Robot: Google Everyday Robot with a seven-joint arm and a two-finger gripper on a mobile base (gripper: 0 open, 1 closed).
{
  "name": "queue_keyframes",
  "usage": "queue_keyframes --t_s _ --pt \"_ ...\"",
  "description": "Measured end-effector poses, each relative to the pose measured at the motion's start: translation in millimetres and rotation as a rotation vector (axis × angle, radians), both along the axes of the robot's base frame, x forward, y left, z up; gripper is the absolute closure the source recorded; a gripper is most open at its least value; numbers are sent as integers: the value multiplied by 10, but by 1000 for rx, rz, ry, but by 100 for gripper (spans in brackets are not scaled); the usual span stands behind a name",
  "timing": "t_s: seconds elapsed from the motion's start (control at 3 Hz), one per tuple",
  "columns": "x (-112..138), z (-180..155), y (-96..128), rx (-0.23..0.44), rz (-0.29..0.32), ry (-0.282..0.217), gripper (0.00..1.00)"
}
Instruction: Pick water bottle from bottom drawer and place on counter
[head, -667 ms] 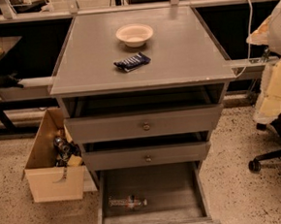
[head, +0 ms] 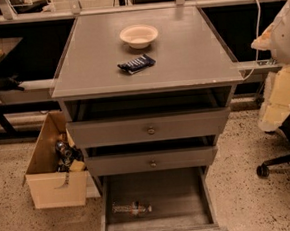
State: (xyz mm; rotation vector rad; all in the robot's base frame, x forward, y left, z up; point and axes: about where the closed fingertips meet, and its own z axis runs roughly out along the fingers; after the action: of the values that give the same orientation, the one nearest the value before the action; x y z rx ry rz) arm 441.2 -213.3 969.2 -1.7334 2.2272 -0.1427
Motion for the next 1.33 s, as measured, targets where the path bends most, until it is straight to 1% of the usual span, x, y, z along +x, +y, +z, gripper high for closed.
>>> queue_keyframes --t_s 0.33,0.67,1.0,1.33 --pt "23 -417 187 11 21 26 0" --pt "-41 -1152 487 114 36 118 0" --pt "-39 -1133 474 109 35 114 0" --pt "-1 -1321 547 108 58 129 0"
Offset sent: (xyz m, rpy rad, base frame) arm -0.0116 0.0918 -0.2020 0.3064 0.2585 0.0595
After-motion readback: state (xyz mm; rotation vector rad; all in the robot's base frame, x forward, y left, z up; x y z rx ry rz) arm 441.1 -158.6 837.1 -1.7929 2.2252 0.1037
